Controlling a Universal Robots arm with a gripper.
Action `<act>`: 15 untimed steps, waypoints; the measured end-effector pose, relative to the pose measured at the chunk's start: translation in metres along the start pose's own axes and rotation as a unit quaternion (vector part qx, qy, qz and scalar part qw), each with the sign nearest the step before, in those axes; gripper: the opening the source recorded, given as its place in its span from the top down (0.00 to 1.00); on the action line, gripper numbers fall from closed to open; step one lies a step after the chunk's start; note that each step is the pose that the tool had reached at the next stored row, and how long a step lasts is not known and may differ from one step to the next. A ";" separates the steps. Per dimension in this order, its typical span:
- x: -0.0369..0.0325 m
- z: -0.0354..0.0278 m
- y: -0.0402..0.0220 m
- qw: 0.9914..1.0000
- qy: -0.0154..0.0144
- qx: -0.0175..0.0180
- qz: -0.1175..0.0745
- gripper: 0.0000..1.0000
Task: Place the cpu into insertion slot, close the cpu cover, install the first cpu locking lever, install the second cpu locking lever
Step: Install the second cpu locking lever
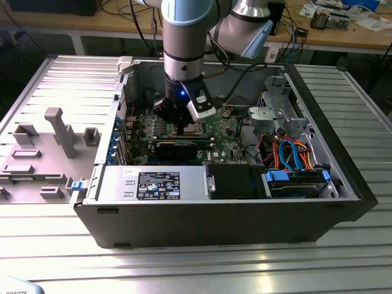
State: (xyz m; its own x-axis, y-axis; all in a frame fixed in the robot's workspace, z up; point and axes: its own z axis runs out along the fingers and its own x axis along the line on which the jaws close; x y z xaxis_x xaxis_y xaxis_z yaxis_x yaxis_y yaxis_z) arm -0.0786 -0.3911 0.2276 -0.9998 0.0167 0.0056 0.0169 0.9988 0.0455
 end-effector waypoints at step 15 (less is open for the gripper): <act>0.0114 0.0043 -0.0068 1.000 0.002 -0.006 -0.028 0.89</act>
State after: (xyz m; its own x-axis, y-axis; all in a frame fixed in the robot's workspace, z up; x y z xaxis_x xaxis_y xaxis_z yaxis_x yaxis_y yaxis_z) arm -0.0901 -0.3975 0.2230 -0.9992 -0.0399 0.0066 -0.0395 0.9975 0.0584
